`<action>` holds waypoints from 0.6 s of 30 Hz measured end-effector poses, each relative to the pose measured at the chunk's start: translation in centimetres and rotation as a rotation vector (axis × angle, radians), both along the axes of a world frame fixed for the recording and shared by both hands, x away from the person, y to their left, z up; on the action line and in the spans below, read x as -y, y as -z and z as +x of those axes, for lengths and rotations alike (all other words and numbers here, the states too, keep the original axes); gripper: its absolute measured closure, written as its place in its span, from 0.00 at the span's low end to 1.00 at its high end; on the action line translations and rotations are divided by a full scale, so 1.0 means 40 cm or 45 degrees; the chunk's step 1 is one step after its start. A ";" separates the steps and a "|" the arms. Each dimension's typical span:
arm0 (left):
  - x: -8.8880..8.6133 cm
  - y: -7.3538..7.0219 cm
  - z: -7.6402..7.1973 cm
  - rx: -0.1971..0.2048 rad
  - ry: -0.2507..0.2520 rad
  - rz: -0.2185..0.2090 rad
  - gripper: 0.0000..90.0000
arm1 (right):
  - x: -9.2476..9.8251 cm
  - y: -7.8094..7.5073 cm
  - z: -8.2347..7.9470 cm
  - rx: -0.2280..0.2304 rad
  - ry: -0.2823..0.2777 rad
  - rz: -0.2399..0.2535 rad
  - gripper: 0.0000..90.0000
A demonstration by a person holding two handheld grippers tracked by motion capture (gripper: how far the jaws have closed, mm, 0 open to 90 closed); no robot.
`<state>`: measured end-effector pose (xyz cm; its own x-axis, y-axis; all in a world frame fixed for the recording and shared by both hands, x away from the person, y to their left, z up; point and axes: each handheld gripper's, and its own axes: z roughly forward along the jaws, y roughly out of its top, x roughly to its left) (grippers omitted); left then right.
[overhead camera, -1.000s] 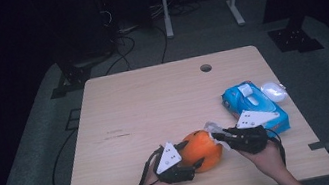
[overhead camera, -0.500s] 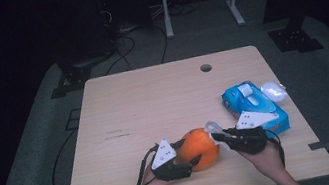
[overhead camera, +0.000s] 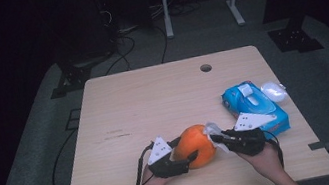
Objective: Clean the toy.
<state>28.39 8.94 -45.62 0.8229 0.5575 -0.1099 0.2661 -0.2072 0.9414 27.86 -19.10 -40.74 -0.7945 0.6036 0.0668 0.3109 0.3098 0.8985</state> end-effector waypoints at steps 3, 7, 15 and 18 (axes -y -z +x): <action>-0.005 0.002 0.005 -0.030 -0.026 -0.024 0.32 | -0.031 -0.013 -0.021 0.024 -0.068 -0.005 0.89; -0.003 0.000 0.004 -0.030 -0.017 -0.024 0.31 | -0.049 -0.015 -0.023 0.059 -0.077 -0.046 0.90; 0.018 0.005 -0.002 0.071 0.014 0.101 0.17 | -0.014 -0.002 -0.003 0.002 -0.021 -0.005 0.89; 0.021 -0.011 -0.008 0.092 0.002 0.134 0.34 | -0.041 -0.016 -0.021 0.061 -0.058 -0.021 0.89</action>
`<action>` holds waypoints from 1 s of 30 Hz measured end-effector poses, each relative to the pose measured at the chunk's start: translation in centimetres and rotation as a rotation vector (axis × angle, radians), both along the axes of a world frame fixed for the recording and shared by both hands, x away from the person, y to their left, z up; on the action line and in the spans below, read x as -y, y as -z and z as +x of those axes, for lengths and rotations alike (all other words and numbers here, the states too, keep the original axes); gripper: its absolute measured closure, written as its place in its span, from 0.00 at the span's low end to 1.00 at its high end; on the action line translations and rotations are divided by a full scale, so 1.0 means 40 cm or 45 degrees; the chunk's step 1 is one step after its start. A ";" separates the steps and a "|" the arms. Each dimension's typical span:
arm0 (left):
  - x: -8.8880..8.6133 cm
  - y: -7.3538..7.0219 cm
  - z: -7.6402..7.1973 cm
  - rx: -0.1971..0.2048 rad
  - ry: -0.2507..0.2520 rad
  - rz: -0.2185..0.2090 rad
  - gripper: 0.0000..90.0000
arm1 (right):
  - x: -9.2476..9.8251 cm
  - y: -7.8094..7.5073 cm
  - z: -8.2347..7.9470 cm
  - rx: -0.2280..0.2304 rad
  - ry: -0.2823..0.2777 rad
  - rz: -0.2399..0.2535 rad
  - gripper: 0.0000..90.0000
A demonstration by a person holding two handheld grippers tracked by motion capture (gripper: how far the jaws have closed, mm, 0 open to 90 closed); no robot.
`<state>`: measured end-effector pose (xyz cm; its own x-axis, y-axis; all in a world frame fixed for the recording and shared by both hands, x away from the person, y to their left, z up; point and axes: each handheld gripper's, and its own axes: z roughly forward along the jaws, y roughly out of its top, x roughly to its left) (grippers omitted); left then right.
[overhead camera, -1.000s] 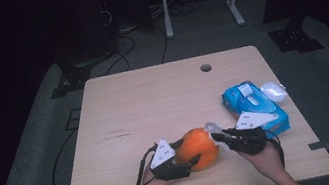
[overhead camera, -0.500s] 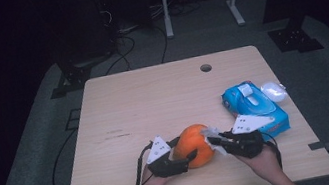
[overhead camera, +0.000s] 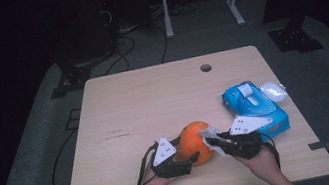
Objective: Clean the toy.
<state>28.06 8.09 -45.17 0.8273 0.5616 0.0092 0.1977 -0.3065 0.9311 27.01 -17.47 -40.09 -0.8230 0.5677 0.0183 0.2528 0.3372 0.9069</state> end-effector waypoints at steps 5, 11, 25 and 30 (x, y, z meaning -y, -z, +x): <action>-0.006 -0.045 -0.023 0.023 0.039 0.041 0.44 | -0.012 -0.024 -0.018 0.027 -0.046 0.045 0.89; -0.027 -0.040 -0.014 0.004 0.097 0.054 0.33 | 0.011 0.021 0.021 -0.074 -0.011 0.059 0.89; -0.004 -0.028 -0.014 0.063 0.030 0.121 0.48 | 0.037 0.024 0.034 -0.084 0.109 0.061 0.89; -0.023 -0.054 -0.017 0.043 0.029 0.133 0.50 | 0.011 0.005 0.007 -0.055 0.052 0.056 0.89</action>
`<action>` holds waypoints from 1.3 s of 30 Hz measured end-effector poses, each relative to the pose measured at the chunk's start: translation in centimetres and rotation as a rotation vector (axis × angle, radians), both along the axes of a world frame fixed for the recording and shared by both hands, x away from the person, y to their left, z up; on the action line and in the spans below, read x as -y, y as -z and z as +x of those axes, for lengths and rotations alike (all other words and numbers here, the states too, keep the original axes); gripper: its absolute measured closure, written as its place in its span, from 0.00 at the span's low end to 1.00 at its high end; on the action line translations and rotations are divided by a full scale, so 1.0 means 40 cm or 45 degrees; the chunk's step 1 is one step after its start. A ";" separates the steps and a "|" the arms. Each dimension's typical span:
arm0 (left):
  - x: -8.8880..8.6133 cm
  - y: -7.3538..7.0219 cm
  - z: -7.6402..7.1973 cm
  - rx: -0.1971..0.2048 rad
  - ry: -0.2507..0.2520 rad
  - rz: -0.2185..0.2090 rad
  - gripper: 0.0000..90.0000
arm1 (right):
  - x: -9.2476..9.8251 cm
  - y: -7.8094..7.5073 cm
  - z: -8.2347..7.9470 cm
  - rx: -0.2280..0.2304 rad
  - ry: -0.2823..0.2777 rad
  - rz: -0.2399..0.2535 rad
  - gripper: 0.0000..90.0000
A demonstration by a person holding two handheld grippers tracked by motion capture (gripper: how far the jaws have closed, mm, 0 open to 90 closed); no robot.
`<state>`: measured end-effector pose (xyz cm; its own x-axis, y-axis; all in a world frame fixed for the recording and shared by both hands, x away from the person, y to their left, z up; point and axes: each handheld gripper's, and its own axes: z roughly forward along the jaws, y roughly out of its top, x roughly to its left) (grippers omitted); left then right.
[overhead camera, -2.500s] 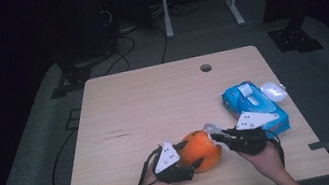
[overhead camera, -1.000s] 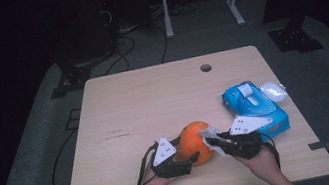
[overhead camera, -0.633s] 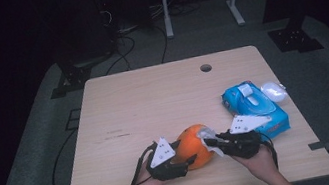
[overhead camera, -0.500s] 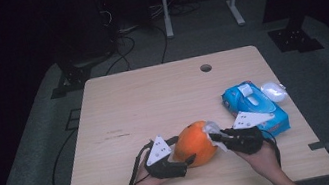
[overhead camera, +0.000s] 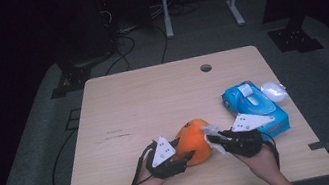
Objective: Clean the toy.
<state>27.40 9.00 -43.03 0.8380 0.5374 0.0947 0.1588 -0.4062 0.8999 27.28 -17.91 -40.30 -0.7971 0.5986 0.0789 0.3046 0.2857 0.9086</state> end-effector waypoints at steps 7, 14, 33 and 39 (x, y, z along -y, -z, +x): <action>0.030 0.001 -0.023 0.040 0.039 0.069 0.51 | -0.060 -0.015 -0.024 0.068 -0.106 -0.088 0.90; 0.002 -0.012 0.001 -0.036 0.038 -0.163 0.35 | 0.004 0.019 0.021 -0.011 0.016 -0.098 0.90; 0.027 0.053 0.014 -0.172 0.032 -0.137 0.29 | 0.018 0.023 0.011 -0.068 -0.052 -0.048 0.89; 0.045 0.045 -0.017 -0.097 0.092 -0.048 0.37 | 0.017 0.013 0.025 -0.051 -0.022 -0.079 0.90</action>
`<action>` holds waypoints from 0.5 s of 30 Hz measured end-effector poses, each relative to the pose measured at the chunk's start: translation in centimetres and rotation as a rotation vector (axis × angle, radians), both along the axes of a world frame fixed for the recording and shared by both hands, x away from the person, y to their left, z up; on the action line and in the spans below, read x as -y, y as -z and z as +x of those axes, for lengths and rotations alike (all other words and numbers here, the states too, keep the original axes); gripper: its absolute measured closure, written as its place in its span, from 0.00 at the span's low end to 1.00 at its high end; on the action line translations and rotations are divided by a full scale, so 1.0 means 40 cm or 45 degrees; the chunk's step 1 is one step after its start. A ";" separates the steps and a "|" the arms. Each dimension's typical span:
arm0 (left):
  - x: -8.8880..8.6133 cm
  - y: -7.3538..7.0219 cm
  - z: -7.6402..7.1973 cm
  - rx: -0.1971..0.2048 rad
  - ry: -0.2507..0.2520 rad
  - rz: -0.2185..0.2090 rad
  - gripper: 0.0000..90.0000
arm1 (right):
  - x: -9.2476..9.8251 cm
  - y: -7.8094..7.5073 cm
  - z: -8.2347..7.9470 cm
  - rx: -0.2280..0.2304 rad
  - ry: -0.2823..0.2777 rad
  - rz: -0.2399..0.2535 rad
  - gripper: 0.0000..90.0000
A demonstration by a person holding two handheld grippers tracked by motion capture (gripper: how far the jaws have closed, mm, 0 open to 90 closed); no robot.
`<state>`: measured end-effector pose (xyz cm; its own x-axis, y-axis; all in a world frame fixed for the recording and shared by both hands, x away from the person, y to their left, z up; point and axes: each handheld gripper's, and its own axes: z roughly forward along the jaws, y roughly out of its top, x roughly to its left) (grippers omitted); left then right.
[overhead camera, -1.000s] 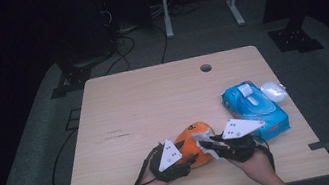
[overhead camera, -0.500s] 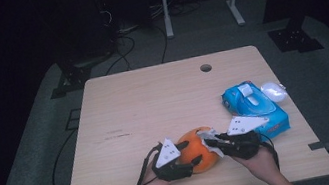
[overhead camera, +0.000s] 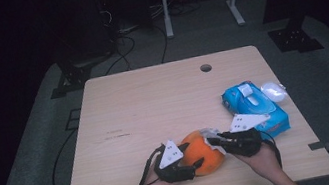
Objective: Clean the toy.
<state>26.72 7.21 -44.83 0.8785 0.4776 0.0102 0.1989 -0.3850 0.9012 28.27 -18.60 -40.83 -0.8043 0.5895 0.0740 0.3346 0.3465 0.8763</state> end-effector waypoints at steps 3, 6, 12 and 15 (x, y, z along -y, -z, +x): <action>-0.008 -0.011 0.008 -0.004 -0.023 -0.050 0.31 | 0.021 0.007 0.007 0.001 0.046 -0.036 0.90; -0.001 0.002 0.018 -0.040 -0.061 -0.036 0.21 | 0.016 0.007 -0.003 -0.024 0.021 -0.020 0.89; 0.016 0.006 -0.009 0.040 -0.011 0.046 0.31 | -0.056 -0.003 -0.026 0.037 -0.095 -0.069 0.90; 0.011 0.006 -0.009 0.037 -0.001 0.034 0.32 | -0.025 -0.004 -0.002 0.023 -0.016 -0.045 0.90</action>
<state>26.36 6.75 -45.06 0.8772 0.4777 0.0486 0.1732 -0.4091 0.8959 28.18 -17.62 -40.69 -0.8128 0.5813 0.0386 0.3139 0.3813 0.8695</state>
